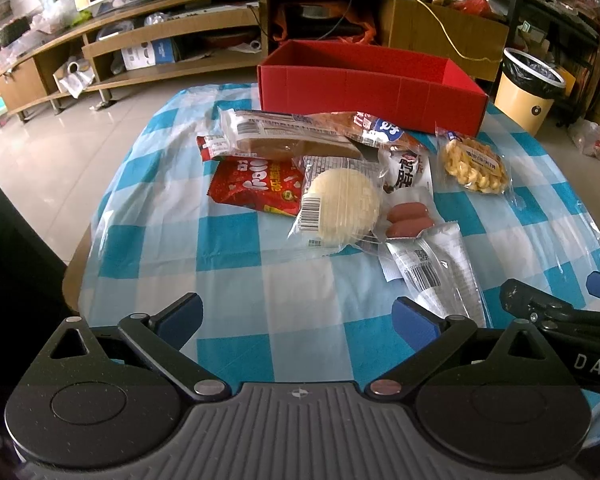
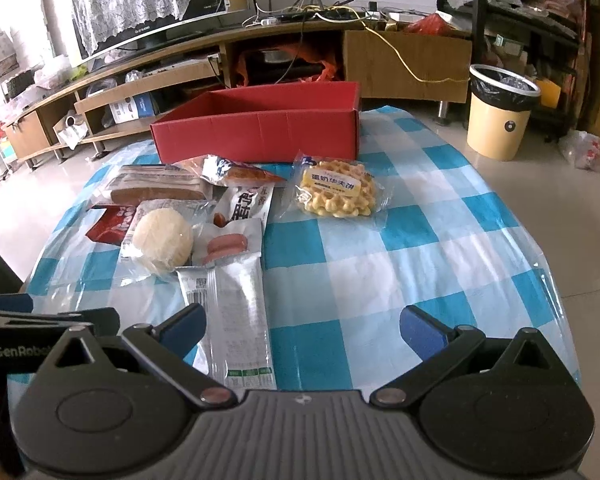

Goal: Organize snacks

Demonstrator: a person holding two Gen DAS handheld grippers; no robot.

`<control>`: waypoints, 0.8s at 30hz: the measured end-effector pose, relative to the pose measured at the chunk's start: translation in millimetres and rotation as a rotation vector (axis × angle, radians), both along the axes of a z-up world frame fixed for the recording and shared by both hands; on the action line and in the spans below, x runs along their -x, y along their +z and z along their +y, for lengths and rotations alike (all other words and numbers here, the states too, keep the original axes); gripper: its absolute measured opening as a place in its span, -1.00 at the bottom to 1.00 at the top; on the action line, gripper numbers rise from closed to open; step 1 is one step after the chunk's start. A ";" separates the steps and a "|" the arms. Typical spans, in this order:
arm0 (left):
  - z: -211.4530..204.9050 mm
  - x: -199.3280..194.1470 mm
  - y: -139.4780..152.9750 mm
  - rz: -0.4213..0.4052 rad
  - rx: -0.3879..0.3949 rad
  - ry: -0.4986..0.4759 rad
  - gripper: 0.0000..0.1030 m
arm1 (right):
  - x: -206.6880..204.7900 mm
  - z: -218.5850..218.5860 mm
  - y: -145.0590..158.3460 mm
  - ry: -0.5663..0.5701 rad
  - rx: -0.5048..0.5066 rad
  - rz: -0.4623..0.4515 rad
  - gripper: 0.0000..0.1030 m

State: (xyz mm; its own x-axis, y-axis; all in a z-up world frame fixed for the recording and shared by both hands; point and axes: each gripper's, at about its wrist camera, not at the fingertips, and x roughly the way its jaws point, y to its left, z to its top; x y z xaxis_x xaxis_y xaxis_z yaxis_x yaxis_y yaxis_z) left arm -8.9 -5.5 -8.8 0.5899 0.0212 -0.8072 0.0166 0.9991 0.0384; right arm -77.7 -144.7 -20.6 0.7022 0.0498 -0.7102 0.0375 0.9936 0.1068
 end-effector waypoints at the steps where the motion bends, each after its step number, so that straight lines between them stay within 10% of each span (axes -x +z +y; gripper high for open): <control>1: -0.5 0.5 -0.1 -0.001 -0.002 -0.001 0.97 | 0.1 -0.5 0.4 0.000 0.000 0.003 0.95; 24: -2.3 1.3 -4.0 0.013 -0.016 -0.005 0.95 | -0.9 -0.4 -3.4 0.001 -0.001 0.026 0.95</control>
State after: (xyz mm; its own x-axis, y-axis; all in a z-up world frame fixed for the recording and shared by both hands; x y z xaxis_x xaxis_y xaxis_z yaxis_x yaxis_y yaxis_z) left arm -10.2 -7.8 -12.9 0.5793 0.0311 -0.8145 0.0220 0.9983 0.0537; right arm -76.8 -145.1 -24.1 0.6833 0.0512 -0.7283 0.0397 0.9935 0.1071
